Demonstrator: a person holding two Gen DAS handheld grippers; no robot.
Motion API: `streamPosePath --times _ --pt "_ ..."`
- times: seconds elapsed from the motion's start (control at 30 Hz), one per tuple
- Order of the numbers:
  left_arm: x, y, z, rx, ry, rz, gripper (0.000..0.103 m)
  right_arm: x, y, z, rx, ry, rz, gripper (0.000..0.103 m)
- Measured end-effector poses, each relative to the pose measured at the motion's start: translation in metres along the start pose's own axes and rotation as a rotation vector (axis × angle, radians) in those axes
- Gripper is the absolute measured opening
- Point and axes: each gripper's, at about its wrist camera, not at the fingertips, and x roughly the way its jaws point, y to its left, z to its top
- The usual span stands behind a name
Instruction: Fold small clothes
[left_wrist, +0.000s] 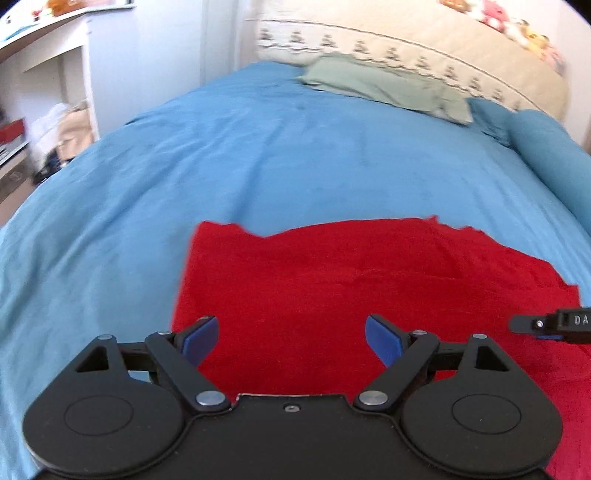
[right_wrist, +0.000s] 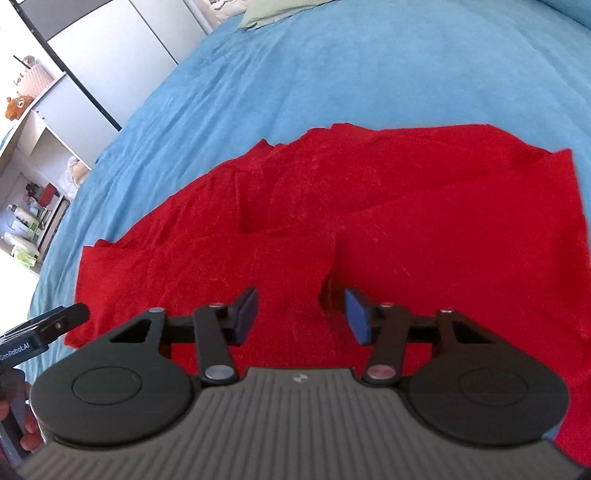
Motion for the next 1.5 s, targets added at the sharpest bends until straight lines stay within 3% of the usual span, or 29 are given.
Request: streamPosePath --times 0.07,0.17,0.4,0.53,0.67,0.9,1.03,1.13,1.23,1.33,1.37,1.43,1.5 --pt "-0.001 0.007 -0.002 -0.033 0.004 0.006 0.09 0.007 0.003 0.003 -0.026 0.005 -0.025 0.035" --pt "-0.001 0.012 -0.001 -0.052 0.004 0.019 0.09 0.004 0.006 0.005 -0.046 0.001 -0.029 0.02" --pt "-0.015 0.012 0.002 -0.066 0.004 0.012 0.09 -0.033 0.015 0.017 -0.114 -0.095 -0.028 0.019" --pt "-0.024 0.007 0.004 -0.079 -0.002 -0.029 0.09 -0.065 -0.006 0.033 -0.083 -0.148 -0.063 0.019" --pt "-0.024 -0.007 0.001 -0.05 0.004 -0.05 0.09 -0.088 -0.041 0.038 -0.079 -0.167 -0.154 0.019" --pt "-0.009 -0.023 -0.006 -0.02 0.029 -0.06 0.09 -0.071 -0.073 0.019 -0.071 -0.122 -0.24 0.019" --pt "-0.009 -0.025 -0.005 -0.013 0.026 -0.069 0.09 -0.074 -0.072 0.018 -0.051 -0.166 -0.274 0.019" --pt "-0.009 -0.029 -0.003 0.012 0.025 -0.072 0.09 -0.061 -0.088 0.02 -0.01 -0.113 -0.332 0.019" --pt "-0.011 -0.034 0.002 0.024 0.013 -0.093 0.09 -0.053 -0.089 0.021 -0.005 -0.087 -0.327 0.027" --pt "-0.011 -0.043 0.007 0.056 0.004 -0.137 0.09 -0.061 -0.072 0.02 -0.073 -0.133 -0.37 0.081" --pt "-0.009 -0.048 0.008 0.073 0.009 -0.153 0.09 -0.066 -0.066 0.019 -0.098 -0.17 -0.373 0.089" --pt "-0.002 -0.054 0.009 0.096 0.021 -0.174 0.09 -0.074 -0.054 0.016 -0.147 -0.213 -0.365 0.09" --pt "0.009 -0.058 0.006 0.102 0.049 -0.187 0.09 -0.072 -0.049 0.013 -0.146 -0.202 -0.29 0.09"
